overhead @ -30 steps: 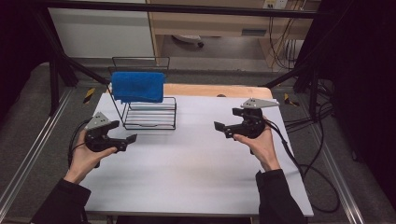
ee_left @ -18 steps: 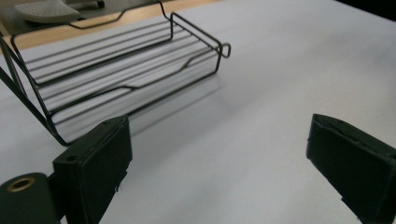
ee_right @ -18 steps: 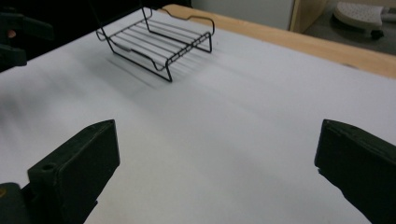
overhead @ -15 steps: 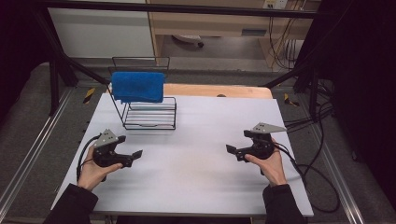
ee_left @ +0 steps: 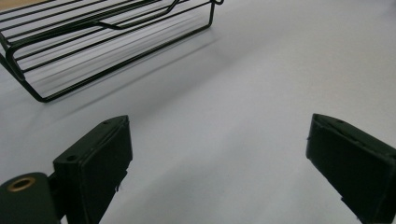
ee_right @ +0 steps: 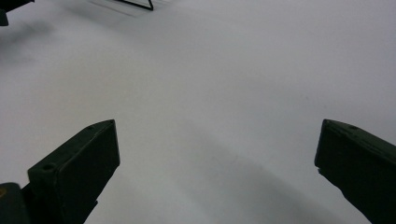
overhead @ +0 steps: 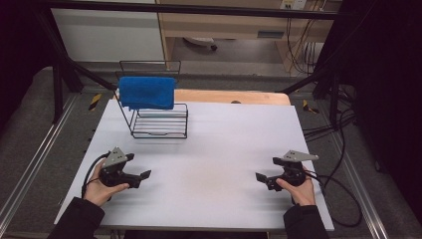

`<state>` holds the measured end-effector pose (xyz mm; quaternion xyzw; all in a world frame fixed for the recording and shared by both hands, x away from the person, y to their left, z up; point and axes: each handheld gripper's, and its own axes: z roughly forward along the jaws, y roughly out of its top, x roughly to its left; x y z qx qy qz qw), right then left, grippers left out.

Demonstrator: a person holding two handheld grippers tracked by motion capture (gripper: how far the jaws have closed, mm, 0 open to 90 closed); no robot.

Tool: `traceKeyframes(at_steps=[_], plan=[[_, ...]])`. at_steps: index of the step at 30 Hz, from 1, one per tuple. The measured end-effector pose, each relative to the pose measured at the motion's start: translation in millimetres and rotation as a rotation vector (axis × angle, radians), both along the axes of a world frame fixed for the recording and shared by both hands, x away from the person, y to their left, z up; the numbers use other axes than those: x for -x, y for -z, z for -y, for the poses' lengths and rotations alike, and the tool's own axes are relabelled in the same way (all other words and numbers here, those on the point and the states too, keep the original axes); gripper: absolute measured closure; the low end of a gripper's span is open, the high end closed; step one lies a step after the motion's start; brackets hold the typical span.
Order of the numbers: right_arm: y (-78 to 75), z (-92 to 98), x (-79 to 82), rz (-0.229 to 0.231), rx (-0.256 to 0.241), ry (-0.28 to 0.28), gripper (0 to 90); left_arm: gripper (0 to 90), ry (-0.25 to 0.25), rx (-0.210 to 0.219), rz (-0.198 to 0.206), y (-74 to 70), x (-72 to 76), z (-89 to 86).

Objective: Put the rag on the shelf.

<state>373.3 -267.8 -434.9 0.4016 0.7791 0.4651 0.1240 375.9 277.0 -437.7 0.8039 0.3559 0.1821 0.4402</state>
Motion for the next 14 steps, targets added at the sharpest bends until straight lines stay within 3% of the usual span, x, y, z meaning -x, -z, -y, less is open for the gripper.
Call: traceKeyframes(at_steps=[7,14], plan=[[7.6,14.2,8.4,-0.014,-0.008,0.031,0.7,7.4,-0.006,-0.009,-0.002,4.4,6.8,-6.6],[11.2,14.3,9.8,-0.035,-0.002,0.039,0.7,7.4,-0.017,-0.004,-0.013,8.3,8.1,-11.0]])
